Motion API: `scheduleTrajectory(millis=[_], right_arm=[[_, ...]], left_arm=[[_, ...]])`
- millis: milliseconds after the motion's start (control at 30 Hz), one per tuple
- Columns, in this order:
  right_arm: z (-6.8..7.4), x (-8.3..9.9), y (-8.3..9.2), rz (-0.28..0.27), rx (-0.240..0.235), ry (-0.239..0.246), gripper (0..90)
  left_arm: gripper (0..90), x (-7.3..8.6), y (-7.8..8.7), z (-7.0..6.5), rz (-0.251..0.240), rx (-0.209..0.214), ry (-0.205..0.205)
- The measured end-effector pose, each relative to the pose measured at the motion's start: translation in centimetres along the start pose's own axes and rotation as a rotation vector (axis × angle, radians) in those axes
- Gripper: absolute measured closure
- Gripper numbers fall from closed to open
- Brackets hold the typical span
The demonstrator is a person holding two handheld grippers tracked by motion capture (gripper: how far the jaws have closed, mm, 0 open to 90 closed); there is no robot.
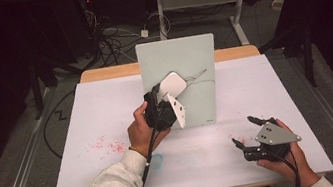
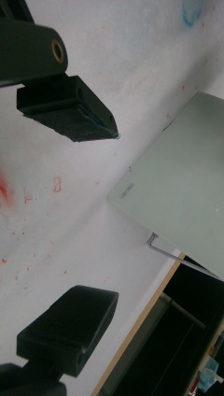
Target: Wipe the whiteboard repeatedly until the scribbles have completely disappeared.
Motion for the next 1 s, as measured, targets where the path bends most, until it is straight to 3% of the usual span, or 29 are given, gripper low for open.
scheduleTrajectory(millis=[167, 367, 533, 633, 767, 900, 1000], right_arm=[[0.0, 0.0, 0.0, 0.0, -0.003, -0.002, 18.8], [0.1, 0.0, 0.0, 0.002, -0.004, 0.001, 18.8], [0.1, 0.0, -0.1, 0.004, -0.005, -0.002, 18.8], [0.0, 0.0, -0.1, 0.003, -0.005, -0.003, 18.8], [-0.1, 0.1, 0.0, 0.002, -0.001, -0.005, 18.8], [-0.1, 0.1, 0.0, 0.003, -0.001, -0.004, 18.8], [-0.1, 0.1, 0.0, 0.002, 0.0, -0.004, 18.8]], left_arm=[[29.1, -0.5, -0.1, 0.5, -0.003, -0.003, 0.021], [29.1, -0.8, -0.1, -0.2, -0.001, -0.01, 0.033], [29.1, -1.1, -0.2, -3.0, 0.0, -0.001, -0.002], [29.1, -1.3, -0.3, -5.4, -0.008, 0.026, -0.052], [29.1, -1.4, -0.3, -7.2, -0.013, 0.037, -0.1], [29.0, -1.6, -0.4, -7.1, -0.027, 0.055, -0.1], [29.1, -2.0, -0.4, -5.9, -0.018, 0.041, -0.089]])
Point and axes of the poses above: each handheld gripper's, and its own axes: y roughly backward along the jaws, x roughly out of its underside, z roughly to its left, the point moved 8 cm from there along -y, roughly forward along the jaws, and after that the axes turned 2 degrees about z, right-handed, at the moved point
